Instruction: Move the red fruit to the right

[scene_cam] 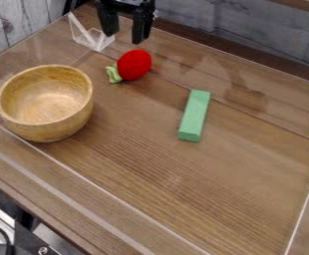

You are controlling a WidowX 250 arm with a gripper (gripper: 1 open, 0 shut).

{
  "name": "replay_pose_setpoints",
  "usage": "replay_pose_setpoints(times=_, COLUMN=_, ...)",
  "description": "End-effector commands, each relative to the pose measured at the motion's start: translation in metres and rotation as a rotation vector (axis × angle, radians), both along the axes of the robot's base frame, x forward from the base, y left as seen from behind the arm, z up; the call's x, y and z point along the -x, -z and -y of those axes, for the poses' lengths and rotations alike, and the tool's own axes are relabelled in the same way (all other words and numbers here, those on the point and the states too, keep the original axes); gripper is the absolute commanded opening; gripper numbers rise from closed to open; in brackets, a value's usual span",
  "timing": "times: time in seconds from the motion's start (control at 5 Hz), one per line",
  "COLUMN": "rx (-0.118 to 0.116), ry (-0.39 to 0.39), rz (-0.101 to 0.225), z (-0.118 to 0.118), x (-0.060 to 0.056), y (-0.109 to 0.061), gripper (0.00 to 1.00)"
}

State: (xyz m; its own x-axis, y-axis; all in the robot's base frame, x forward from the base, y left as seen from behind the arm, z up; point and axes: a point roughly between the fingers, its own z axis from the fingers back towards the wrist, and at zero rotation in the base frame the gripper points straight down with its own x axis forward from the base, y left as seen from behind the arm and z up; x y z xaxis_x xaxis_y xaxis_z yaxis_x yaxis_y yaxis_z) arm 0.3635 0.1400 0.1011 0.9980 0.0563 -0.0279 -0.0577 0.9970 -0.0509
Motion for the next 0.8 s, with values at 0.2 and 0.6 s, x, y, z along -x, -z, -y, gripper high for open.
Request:
replay_pose_setpoints(times=0.2, rx=-0.024, ry=-0.04, rz=0.049, z=0.001, x=-0.01, y=-0.01, gripper=1.0)
replay_pose_setpoints(times=0.6, rx=-0.024, ry=0.105, rz=0.042, z=0.016, x=0.0, y=0.007, gripper=1.0)
